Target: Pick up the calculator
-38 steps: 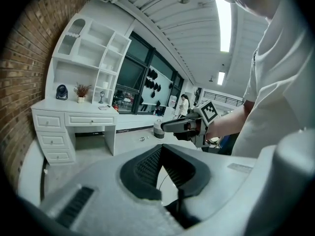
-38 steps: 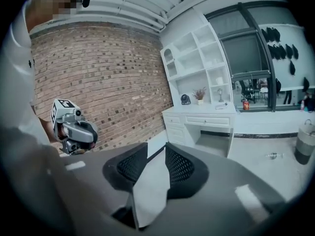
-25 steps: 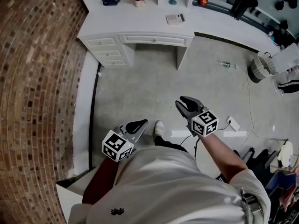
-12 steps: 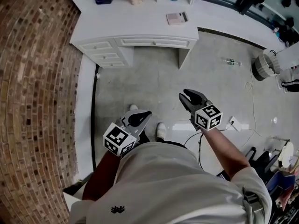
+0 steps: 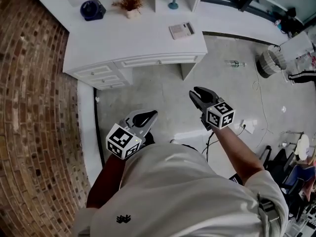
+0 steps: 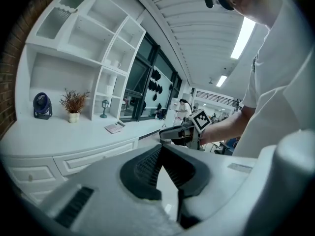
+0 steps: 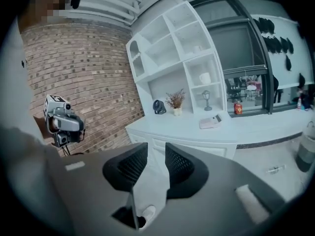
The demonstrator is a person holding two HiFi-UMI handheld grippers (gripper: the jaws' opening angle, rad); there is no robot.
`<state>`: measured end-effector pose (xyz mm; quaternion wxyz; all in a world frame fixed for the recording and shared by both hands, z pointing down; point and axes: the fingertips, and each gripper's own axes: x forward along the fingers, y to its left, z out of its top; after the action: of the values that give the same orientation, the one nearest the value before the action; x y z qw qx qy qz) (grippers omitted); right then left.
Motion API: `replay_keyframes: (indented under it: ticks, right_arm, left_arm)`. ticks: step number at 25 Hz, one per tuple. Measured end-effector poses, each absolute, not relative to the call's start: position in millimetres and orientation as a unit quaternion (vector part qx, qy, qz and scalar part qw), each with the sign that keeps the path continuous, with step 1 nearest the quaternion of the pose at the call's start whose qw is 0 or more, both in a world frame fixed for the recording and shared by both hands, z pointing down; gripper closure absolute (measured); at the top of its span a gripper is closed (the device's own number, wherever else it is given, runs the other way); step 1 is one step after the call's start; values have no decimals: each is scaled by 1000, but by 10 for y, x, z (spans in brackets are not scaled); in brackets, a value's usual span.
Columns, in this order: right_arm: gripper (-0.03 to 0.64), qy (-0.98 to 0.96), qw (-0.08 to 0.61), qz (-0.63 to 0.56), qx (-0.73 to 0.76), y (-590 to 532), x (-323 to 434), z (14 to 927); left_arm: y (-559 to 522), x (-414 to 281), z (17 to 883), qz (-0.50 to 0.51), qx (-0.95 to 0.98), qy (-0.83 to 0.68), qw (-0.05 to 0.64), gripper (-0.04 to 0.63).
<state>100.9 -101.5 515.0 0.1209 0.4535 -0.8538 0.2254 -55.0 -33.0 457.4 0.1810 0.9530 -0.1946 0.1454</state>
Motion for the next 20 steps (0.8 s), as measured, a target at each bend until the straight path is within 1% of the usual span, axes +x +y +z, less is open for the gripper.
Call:
replay_keyframes:
  ticks: [7, 10, 13, 20]
  right_arm:
    - [489, -823, 111, 232, 507, -1793, 948, 5148]
    - [487, -812, 110, 239, 522, -2105, 1020, 5207]
    - [482, -802, 104, 246, 534, -2461, 1238, 5265]
    - [476, -778, 102, 279, 553, -3417, 2013, 5658]
  left_arm:
    - [-1113, -971, 4556, 161, 963, -155, 153, 591]
    - [-1399, -1058, 4577, 156, 962, -157, 159, 591]
    - [-1634, -1010, 4562, 146, 961, -164, 166, 591]
    - [-2245, -682, 4588, 161, 953, -190, 173, 591]
